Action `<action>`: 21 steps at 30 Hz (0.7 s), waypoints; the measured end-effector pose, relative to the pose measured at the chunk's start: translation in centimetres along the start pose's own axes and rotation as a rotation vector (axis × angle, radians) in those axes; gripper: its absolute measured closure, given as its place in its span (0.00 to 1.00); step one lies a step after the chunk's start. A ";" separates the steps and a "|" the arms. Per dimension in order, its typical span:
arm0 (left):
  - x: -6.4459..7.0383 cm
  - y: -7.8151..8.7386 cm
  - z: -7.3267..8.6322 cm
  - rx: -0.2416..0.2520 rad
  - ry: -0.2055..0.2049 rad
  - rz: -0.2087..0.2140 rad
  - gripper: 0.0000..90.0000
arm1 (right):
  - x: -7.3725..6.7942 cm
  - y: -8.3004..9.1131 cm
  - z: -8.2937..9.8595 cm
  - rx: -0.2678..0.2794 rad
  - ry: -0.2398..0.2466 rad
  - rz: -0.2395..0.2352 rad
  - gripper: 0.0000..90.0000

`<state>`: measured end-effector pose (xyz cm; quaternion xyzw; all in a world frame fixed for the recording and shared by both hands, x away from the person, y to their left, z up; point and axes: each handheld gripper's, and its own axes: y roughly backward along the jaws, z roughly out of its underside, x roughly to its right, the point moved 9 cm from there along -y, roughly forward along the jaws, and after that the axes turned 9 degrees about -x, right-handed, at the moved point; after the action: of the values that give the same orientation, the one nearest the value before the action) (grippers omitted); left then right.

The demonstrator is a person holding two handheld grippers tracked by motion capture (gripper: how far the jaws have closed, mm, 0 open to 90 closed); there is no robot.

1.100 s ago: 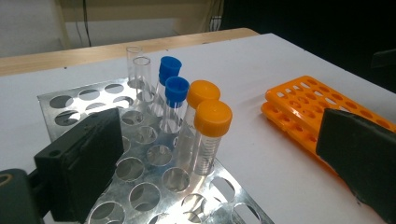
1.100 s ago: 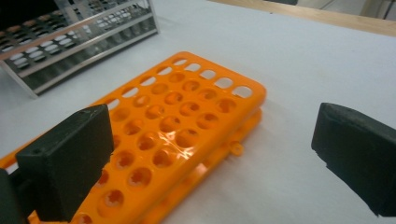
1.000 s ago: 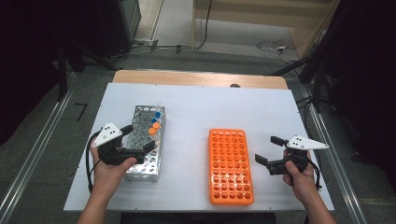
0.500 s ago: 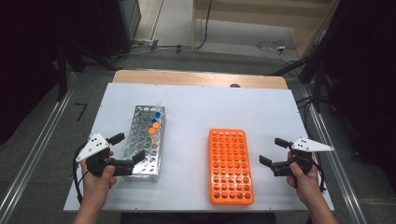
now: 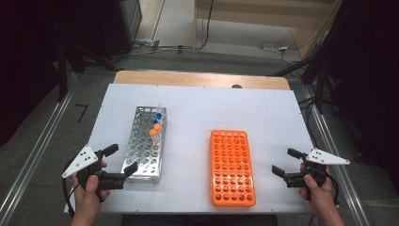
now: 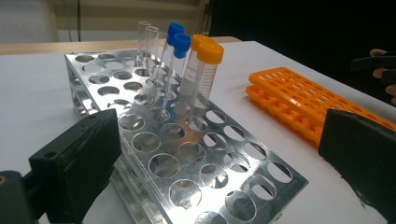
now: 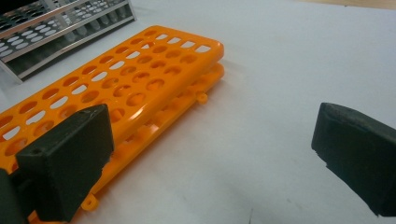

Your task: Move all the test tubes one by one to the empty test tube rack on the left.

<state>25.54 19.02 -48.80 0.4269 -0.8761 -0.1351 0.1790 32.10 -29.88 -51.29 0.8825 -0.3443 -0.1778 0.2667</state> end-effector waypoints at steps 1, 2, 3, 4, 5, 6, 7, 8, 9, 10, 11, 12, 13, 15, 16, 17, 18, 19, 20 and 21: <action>0.0 0.0 0.0 0.005 0.000 0.002 0.00 | 0.1 0.1 0.1 0.003 -0.003 0.001 0.00; 0.0 0.0 -0.1 0.010 0.001 0.003 0.00 | 0.3 0.1 0.0 0.010 -0.006 0.005 0.00; 0.0 -0.1 -0.1 0.016 0.006 0.003 0.00 | 0.5 0.1 0.0 0.017 -0.011 0.006 0.00; -0.1 -0.2 -0.1 0.019 0.005 0.004 0.00 | 0.6 0.0 0.0 0.016 -0.017 0.009 0.00; -0.1 -0.4 -0.1 0.016 0.003 0.005 0.00 | 0.8 -0.1 0.0 0.016 -0.016 0.013 0.00; -0.2 -0.5 0.0 0.013 0.002 -0.004 0.00 | 0.9 -0.3 0.1 0.015 -0.014 0.016 0.00; -0.3 -0.7 0.0 0.014 0.001 -0.007 0.00 | 0.9 -0.4 0.2 0.013 -0.013 0.019 0.00; -0.4 -0.7 0.1 0.013 0.002 -0.010 0.00 | 1.0 -0.5 0.2 0.014 -0.009 0.025 0.00; -0.5 -0.8 0.1 0.018 0.009 -0.010 0.00 | 1.2 -0.5 0.2 0.021 -0.004 0.039 0.00; -0.6 -0.8 0.1 0.019 0.011 -0.011 0.00 | 1.3 -0.5 0.3 0.025 -0.005 0.050 0.00; -0.7 -0.8 0.1 0.021 0.013 -0.013 0.00 | 1.5 -0.5 0.3 0.034 -0.008 0.053 0.00; -0.8 -0.8 0.1 0.023 0.012 -0.015 0.00 | 1.7 -0.4 0.3 0.042 -0.012 0.054 0.00; -0.8 -0.8 0.2 0.022 0.013 -0.017 0.00 | 1.9 -0.4 0.4 0.046 -0.021 0.055 0.00; -1.0 -0.8 0.3 0.017 0.010 -0.025 0.00 | 2.1 -0.4 0.6 0.045 -0.031 0.050 0.00; -1.0 -0.9 0.3 0.015 0.011 -0.028 0.00 | 2.2 -0.4 0.7 0.042 -0.037 0.050 0.00; -1.0 -0.9 0.3 0.012 0.010 -0.027 0.00 | 2.3 -0.5 0.8 0.037 -0.037 0.052 0.00; -1.0 -1.0 0.3 0.012 0.013 -0.025 0.00 | 2.3 -0.6 0.8 0.035 -0.035 0.053 0.00; -1.0 -1.0 0.3 0.012 0.013 -0.028 0.00 | 2.3 -0.6 0.9 0.034 -0.033 0.053 0.00; -1.1 -1.0 0.4 0.006 0.009 -0.032 0.00 | 2.3 -0.7 0.9 0.031 -0.033 0.055 0.00; -1.1 -1.1 0.4 0.005 0.007 -0.034 0.00 | 2.3 -0.7 1.0 0.026 -0.038 0.056 0.00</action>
<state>26.75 19.26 -49.77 0.4426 -0.8684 -0.1344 0.1787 33.60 -31.39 -52.77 0.8725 -0.3759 -0.1824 0.2536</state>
